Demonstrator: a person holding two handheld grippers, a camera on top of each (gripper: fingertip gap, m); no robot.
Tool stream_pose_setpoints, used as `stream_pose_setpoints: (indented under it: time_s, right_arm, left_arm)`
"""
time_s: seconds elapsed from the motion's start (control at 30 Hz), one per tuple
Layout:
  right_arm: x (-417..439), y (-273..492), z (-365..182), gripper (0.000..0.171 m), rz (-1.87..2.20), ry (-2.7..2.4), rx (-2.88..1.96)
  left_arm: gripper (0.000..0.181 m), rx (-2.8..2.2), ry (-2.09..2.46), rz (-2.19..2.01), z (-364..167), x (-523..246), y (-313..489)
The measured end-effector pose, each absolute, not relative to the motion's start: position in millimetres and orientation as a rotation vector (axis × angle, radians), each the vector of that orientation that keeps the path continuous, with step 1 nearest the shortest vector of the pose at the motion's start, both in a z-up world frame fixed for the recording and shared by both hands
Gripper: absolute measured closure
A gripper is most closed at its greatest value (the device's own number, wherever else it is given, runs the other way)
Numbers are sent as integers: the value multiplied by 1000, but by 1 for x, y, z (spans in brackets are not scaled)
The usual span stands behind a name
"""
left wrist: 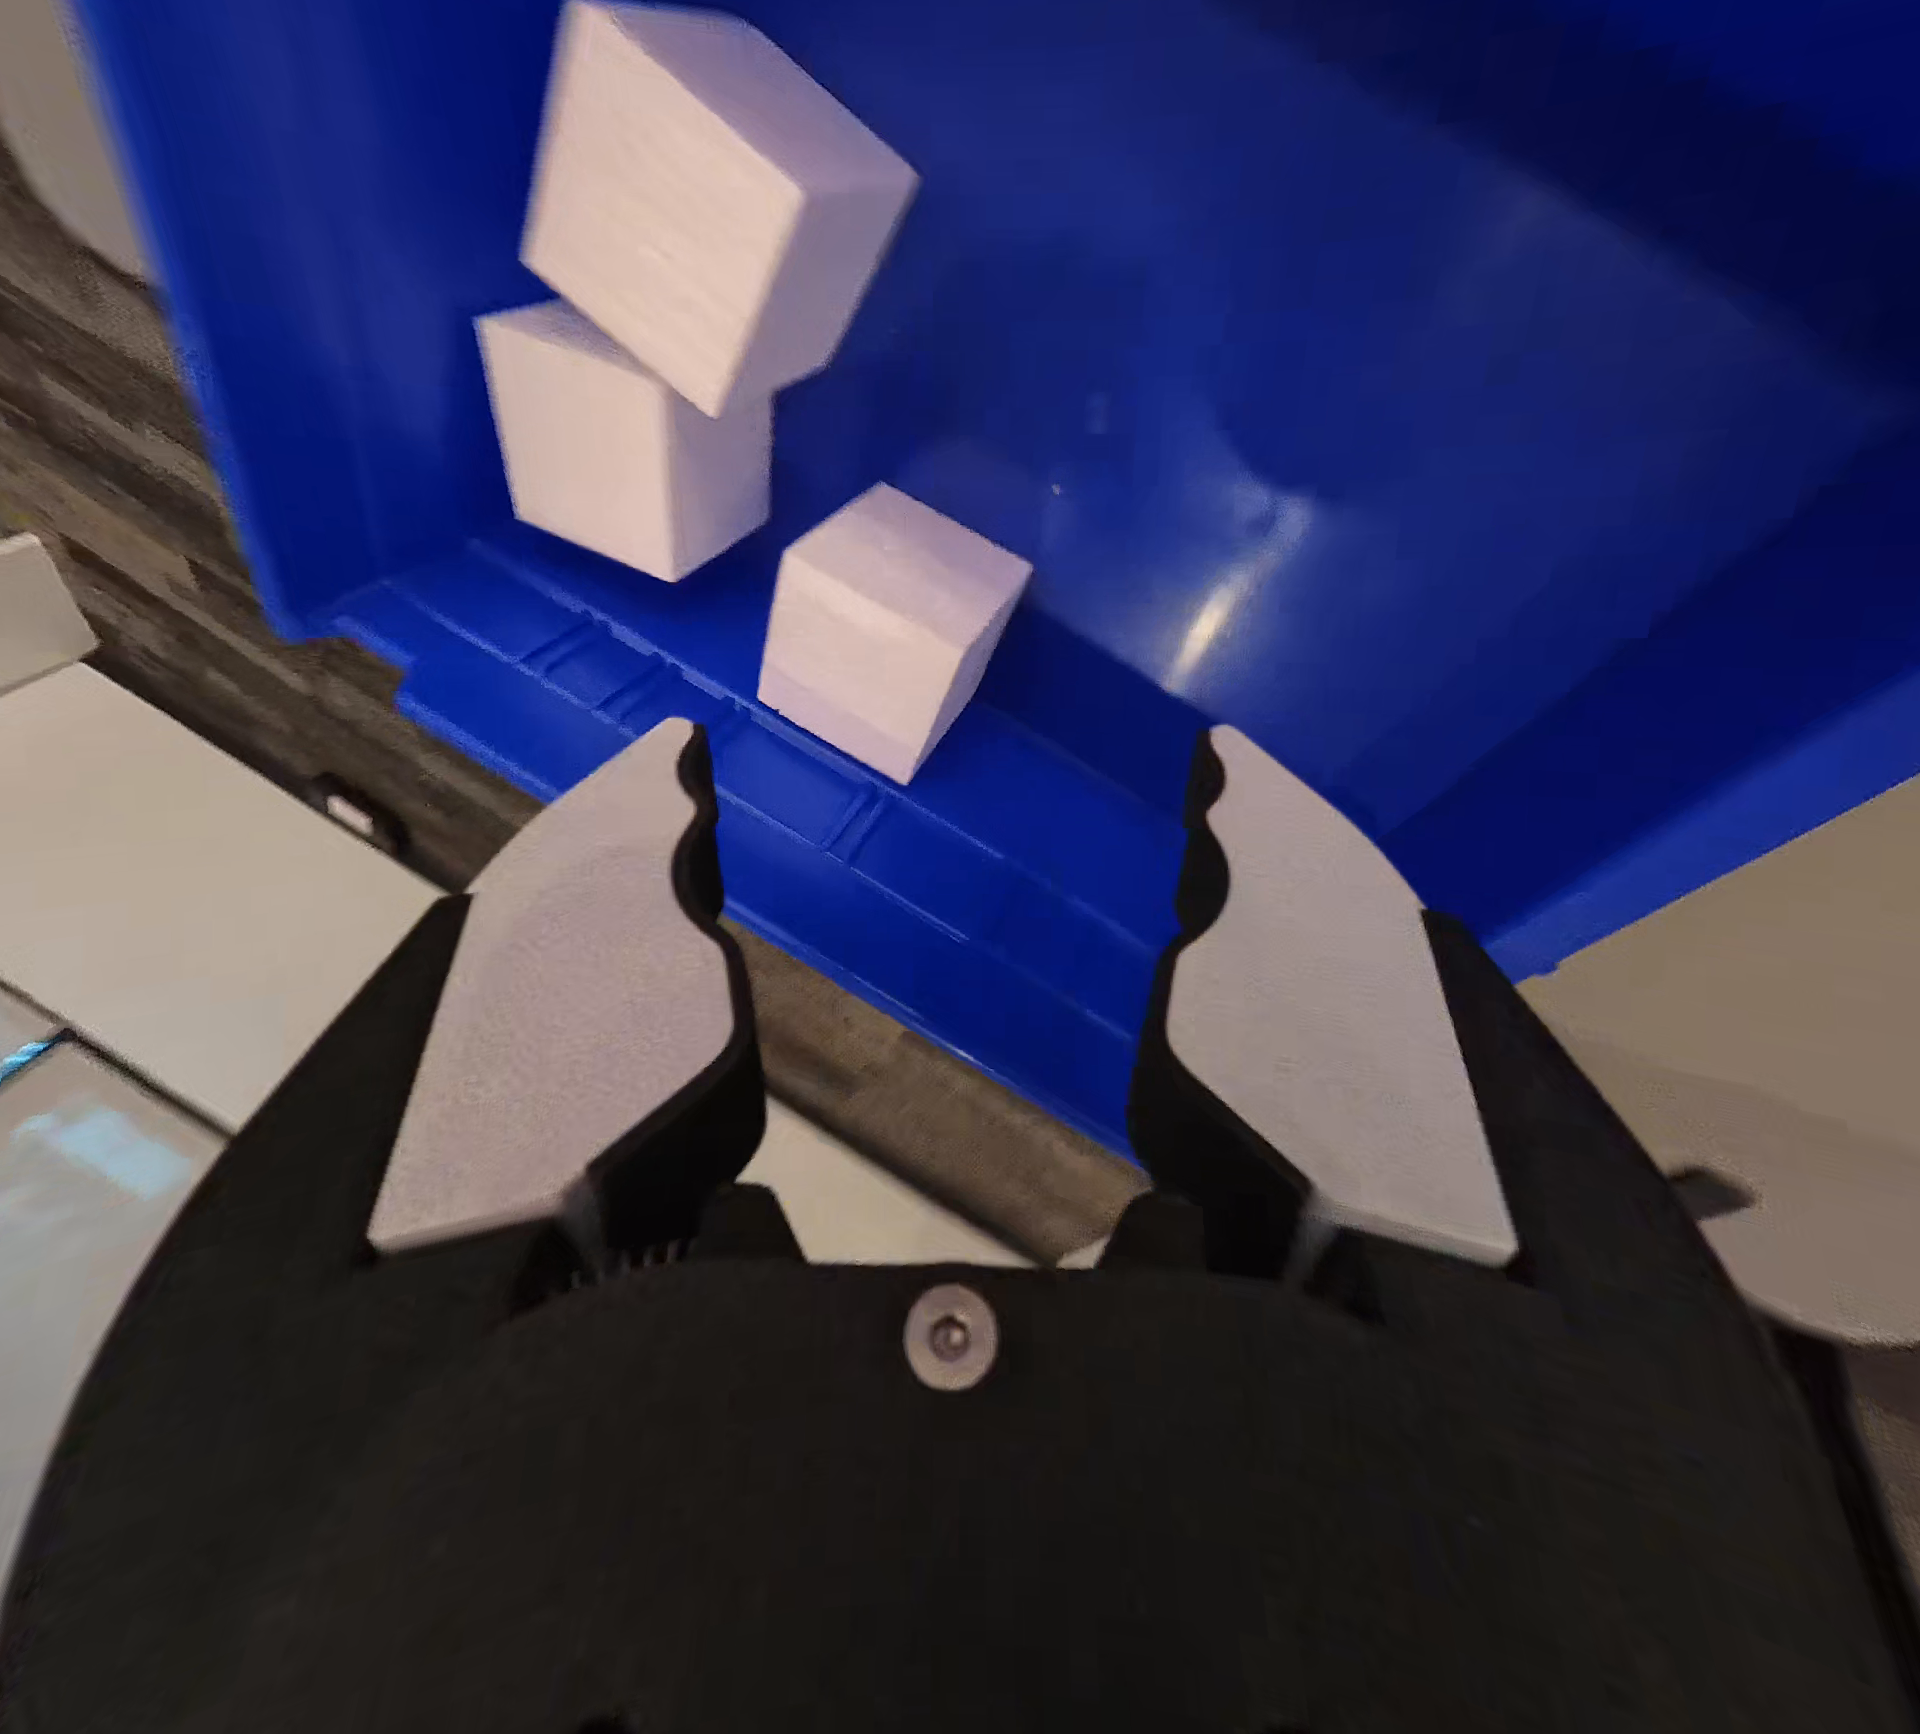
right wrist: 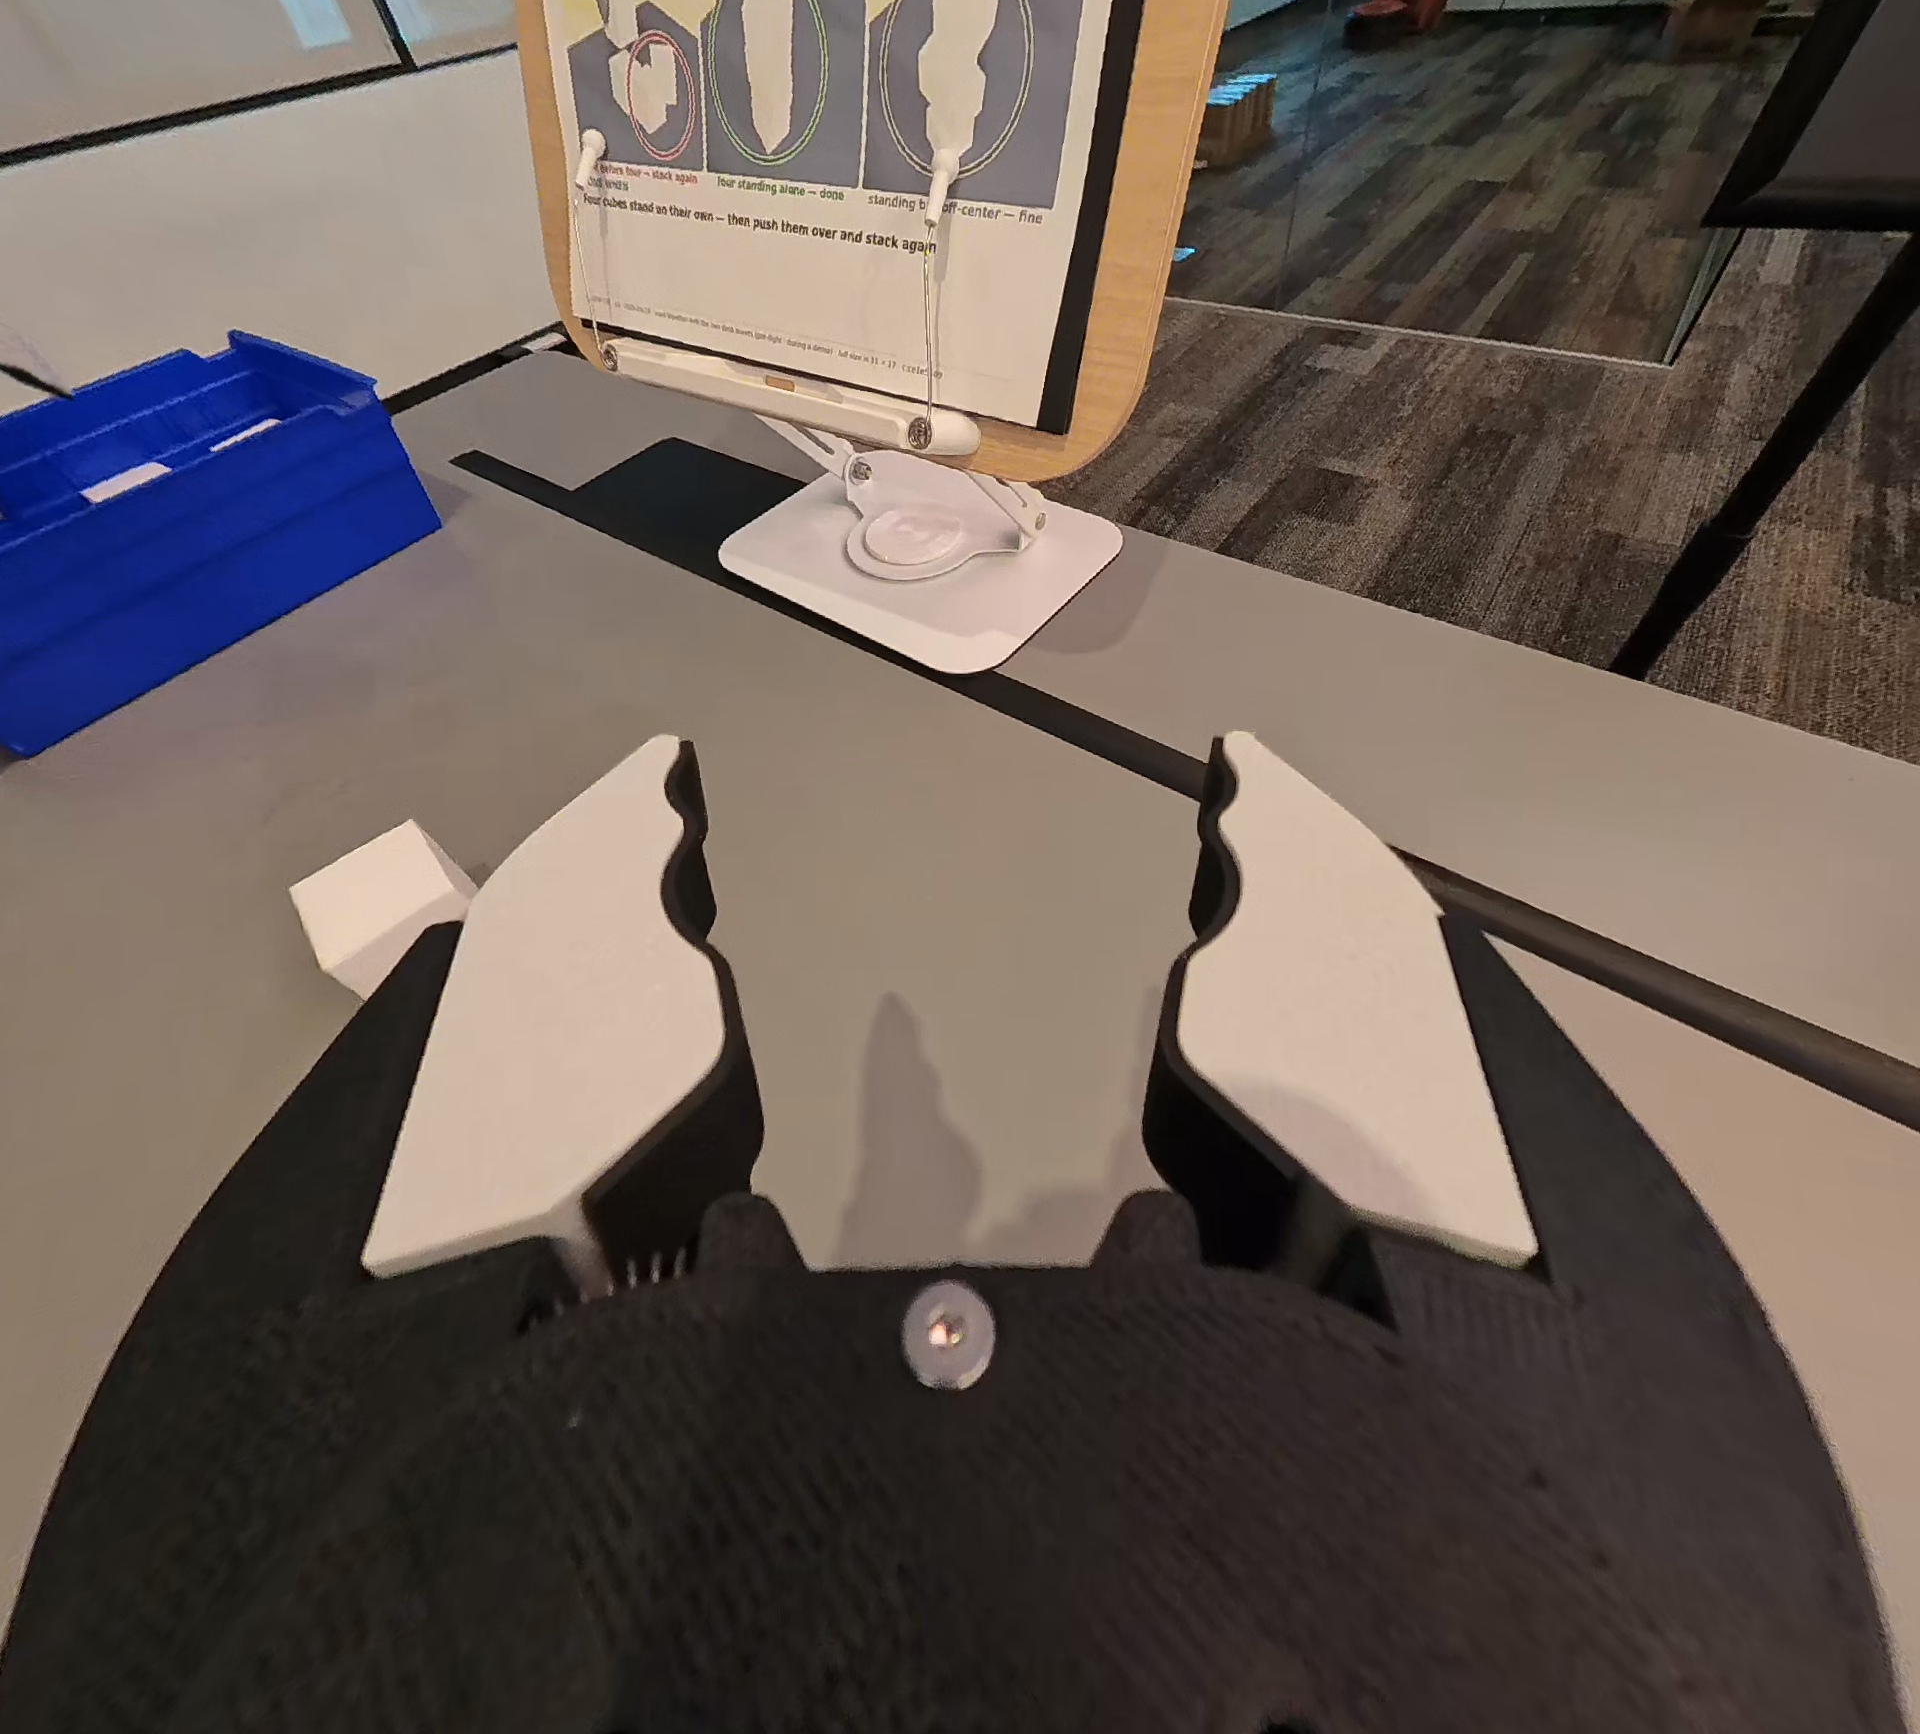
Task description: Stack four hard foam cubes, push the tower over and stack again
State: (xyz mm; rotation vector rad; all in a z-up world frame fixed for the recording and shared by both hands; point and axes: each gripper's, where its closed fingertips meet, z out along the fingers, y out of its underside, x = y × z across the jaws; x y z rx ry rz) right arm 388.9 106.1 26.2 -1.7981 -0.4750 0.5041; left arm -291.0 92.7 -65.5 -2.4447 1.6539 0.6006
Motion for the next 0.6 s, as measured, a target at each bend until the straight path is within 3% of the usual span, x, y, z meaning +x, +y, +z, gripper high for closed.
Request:
stream_pose_setpoints:
  time_s: [0.2, 0.6]
  right_arm:
    - [382, 109, 19, 79, 501, -499, -1804]
    - [367, 112, 12, 79, 543, -533, -1811]
  left_arm:
    - [91, -2375, 1906, 727, -100, -311, 109]
    - [108, -2404, 1965, 633, -119, -326, 126]
